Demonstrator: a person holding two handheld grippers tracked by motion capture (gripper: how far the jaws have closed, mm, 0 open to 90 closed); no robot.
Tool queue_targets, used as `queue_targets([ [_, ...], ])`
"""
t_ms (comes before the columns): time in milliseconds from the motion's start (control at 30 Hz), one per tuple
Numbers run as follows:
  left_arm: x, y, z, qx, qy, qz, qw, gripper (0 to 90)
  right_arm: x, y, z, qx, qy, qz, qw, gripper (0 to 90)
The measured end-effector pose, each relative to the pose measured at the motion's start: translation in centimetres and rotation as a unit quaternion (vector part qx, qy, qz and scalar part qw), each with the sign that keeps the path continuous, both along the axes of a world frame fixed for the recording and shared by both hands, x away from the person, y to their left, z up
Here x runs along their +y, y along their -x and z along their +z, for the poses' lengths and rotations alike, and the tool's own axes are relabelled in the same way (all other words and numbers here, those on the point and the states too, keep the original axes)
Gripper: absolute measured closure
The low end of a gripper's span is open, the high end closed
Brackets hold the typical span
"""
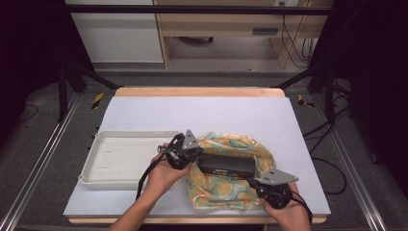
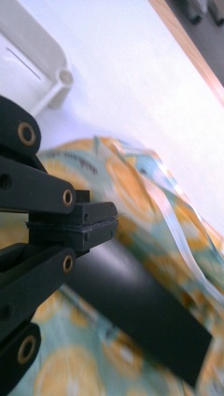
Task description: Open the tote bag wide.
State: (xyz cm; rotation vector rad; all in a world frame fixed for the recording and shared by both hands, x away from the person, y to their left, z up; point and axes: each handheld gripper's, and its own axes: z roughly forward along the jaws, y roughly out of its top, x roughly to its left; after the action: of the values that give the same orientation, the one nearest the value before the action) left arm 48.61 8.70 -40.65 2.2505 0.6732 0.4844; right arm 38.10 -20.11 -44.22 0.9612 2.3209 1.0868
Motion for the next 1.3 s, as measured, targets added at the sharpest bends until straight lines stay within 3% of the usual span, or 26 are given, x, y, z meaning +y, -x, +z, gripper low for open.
queue_targets([
  [167,0.3,-1.2,-1.5,0.015,-0.02,0.019,0.9995,90.0,1.9,-0.3,-1.3,0.016,0.016,0.025,0.9994,90.0],
  [400,0.7,-1.2,-2.9,0.036,-0.041,0.023,0.9983,90.0,2.3,-0.5,-2.9,0.051,0.038,0.033,0.9974,90.0],
  [533,1.0,-0.8,-2.7,0.031,-0.025,0.019,0.999,90.0,2.1,-0.4,-2.9,0.052,0.036,0.033,0.9974,90.0],
  [800,2.1,0.2,-0.9,0.014,0.018,0.012,0.9997,84.5,0.5,-0.7,-0.6,0.032,0.007,0.025,0.9991,87.4],
  [967,2.9,0.5,-0.1,0.002,0.041,0.014,0.9991,70.3,-0.8,-2.2,1.0,0.028,-0.009,0.024,0.9993,75.7],
  [1100,3.5,0.4,0.3,-0.001,0.039,0.018,0.9991,51.6,-1.4,-3.8,2.1,0.033,-0.014,0.03,0.9989,62.0],
  [1300,4.9,0.1,-0.1,0.022,0.043,0.04,0.998,30.9,-2.0,-6.1,3.0,0.041,-0.004,0.033,0.9986,38.9],
])
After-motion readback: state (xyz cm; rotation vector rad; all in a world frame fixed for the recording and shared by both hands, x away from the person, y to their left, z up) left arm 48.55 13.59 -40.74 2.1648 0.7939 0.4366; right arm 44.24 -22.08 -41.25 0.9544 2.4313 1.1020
